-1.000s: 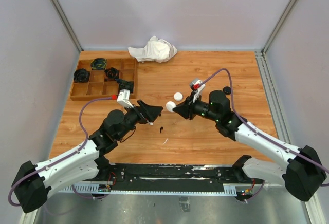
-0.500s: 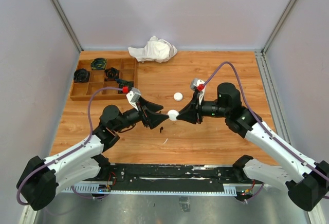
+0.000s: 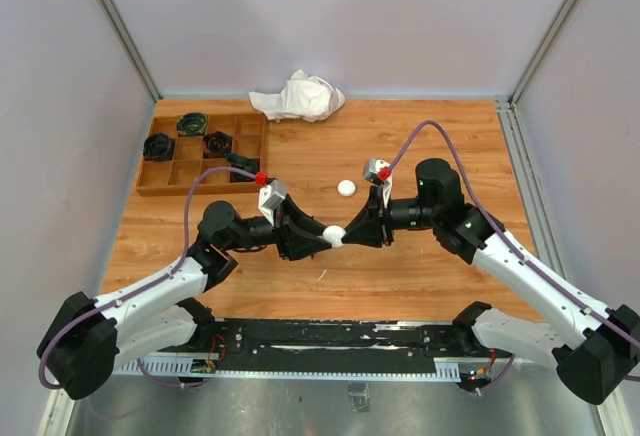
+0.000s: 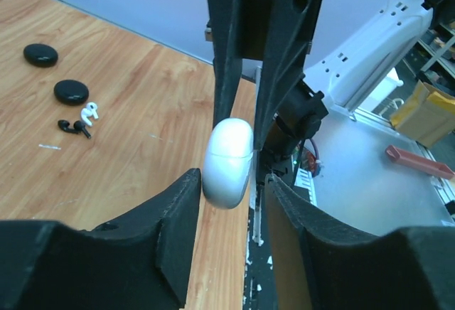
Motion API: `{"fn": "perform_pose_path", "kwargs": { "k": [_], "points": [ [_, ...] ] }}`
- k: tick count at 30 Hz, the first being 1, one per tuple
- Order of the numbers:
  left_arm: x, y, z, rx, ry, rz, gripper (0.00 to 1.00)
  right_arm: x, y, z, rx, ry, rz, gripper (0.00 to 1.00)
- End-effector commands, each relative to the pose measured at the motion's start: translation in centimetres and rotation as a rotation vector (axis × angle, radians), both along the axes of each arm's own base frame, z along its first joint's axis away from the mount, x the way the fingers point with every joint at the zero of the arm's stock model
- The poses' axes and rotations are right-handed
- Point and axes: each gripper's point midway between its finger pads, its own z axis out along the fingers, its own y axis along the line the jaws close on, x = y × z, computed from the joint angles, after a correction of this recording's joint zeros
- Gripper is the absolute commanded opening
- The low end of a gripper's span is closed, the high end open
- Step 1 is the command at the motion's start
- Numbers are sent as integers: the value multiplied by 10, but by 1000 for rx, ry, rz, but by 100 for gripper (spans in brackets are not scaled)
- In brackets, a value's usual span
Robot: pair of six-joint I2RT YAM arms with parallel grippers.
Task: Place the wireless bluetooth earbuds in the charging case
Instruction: Open the charging case.
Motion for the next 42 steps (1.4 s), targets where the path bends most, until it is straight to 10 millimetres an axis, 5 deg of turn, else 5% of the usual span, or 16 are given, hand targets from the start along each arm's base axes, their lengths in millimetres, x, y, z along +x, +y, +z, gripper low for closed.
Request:
{"fn": "perform_pose_path", "kwargs": {
  "k": [1, 8, 12, 20, 42],
  "points": [
    [-7, -4, 18, -27, -69, -72, 44, 2, 3, 14, 34, -27, 34, 13],
    [-11, -5, 17, -19, -84, -100, 18, 2, 5, 14, 42, -28, 46, 16],
    [-12, -2, 14, -18, -111, -88, 1, 4, 6, 15, 47, -26, 44, 34],
    [-14, 1, 16, -26, -181, -67, 0, 5, 9, 12, 53, -20, 52, 53],
    [-33, 6, 8, -31, -383, -77, 0, 22, 7, 11, 14, -36, -28, 59]
  ]
}}
